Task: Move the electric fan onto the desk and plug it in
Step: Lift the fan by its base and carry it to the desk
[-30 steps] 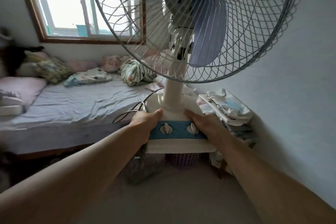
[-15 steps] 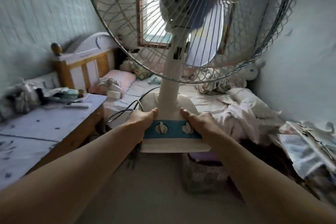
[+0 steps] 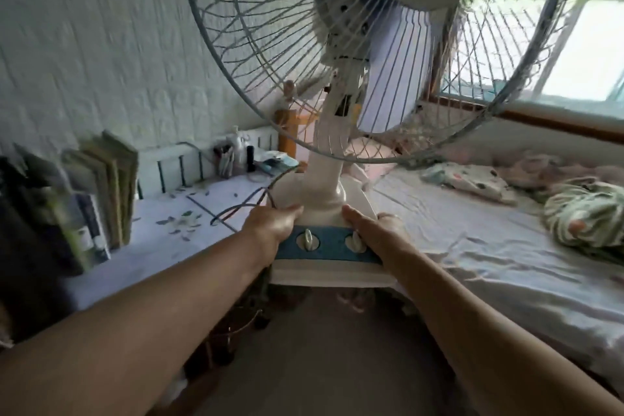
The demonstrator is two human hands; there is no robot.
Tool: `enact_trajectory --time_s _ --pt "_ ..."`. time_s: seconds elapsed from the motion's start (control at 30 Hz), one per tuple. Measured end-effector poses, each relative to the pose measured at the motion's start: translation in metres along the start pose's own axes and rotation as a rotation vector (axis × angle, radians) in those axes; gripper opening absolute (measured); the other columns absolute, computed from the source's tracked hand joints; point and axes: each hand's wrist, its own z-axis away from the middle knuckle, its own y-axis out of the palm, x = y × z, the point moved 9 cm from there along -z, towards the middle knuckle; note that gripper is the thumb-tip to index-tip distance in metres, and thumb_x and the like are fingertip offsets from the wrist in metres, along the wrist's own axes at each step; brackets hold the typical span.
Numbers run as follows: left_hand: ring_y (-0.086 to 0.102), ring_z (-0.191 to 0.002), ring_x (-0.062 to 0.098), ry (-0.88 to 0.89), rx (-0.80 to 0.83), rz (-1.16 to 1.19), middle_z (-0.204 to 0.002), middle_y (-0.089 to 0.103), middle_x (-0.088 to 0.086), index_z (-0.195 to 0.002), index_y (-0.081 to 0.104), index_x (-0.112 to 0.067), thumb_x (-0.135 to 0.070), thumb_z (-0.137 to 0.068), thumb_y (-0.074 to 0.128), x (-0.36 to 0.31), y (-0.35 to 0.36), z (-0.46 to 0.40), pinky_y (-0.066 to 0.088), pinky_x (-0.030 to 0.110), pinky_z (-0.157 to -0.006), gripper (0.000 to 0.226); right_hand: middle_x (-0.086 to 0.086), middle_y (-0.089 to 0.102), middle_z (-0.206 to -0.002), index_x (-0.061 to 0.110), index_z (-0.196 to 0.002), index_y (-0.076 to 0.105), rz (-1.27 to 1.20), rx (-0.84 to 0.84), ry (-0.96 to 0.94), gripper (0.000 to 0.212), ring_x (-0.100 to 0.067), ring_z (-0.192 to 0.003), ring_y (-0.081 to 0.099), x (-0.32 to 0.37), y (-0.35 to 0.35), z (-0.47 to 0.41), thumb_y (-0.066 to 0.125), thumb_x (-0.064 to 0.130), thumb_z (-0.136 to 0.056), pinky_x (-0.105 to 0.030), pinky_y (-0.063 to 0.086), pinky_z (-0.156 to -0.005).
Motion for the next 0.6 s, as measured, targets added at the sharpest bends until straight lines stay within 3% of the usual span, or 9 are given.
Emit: enact_trajectory --time_s 0.13,0.27,0.4,0.47,0.53,0.6 --pt "0.062 -0.108 0.031 -0.018 -0.131 0.025 -0.123 0.064 0.015 -0.122 0.059 -0.002 -0.042 -0.076 0.071 0.005 -0.038 -0.047 0.050 0.037 -0.095 0.062 -0.010 0.066 -0.107 0.016 -0.104 0.058 0.000 0.084 -0.030 0.078 -0.026 -0.094 0.064 0.023 0.062 -0.042 0.065 0.074 -0.052 -0.036 0.053 -0.086" --pt "0.063 -0.098 0.028 -0.012 -0.186 0.048 -0.117 0.066 0.014 -0.118 0.060 -0.003 -0.037 -0.078 0.070 0.008 -0.067 -0.100 0.048 0.029 -0.079 0.053 -0.010 0.068 -0.105 0.014 -0.104 0.063 0.037 0.138 -0.052 0.082 -0.026 -0.094 0.065 0.047 0.119 -0.083 0.063 0.076 -0.050 -0.039 0.054 -0.088" --pt "0.062 -0.105 0.033 -0.074 -0.203 0.036 -0.120 0.064 0.019 -0.121 0.058 0.001 -0.043 -0.077 0.070 0.014 -0.086 -0.158 0.051 0.037 -0.091 0.064 -0.008 0.069 -0.102 0.018 -0.091 0.065 0.098 0.116 -0.071 0.063 -0.025 -0.091 0.065 0.066 0.158 -0.128 0.064 0.073 -0.058 -0.036 0.055 -0.085" --pt "0.063 -0.104 0.033 -0.083 -0.204 0.030 -0.119 0.065 0.018 -0.120 0.059 0.000 -0.045 -0.076 0.070 0.014 -0.092 -0.186 0.052 0.039 -0.091 0.065 -0.009 0.069 -0.103 0.016 -0.099 0.068 0.133 0.124 -0.090 0.067 -0.026 -0.093 0.065 0.076 0.178 -0.149 0.061 0.072 -0.062 -0.036 0.054 -0.085" --pt "0.064 -0.099 0.032 -0.085 -0.225 0.026 -0.114 0.066 0.018 -0.119 0.060 0.001 -0.046 -0.076 0.070 0.015 -0.098 -0.211 0.053 0.037 -0.086 0.064 -0.008 0.069 -0.101 0.015 -0.104 0.068 0.152 0.132 -0.104 0.069 -0.026 -0.091 0.064 0.085 0.197 -0.170 0.059 0.071 -0.065 -0.034 0.053 -0.079" --pt "0.064 -0.087 0.029 -0.087 -0.247 0.029 -0.101 0.068 0.015 -0.117 0.060 0.002 -0.047 -0.077 0.069 0.016 -0.102 -0.230 0.050 0.032 -0.074 0.064 -0.006 0.065 -0.096 0.014 -0.104 0.067 0.169 0.141 -0.115 0.068 -0.023 -0.083 0.060 0.090 0.211 -0.183 0.058 0.070 -0.068 -0.027 0.045 -0.063"
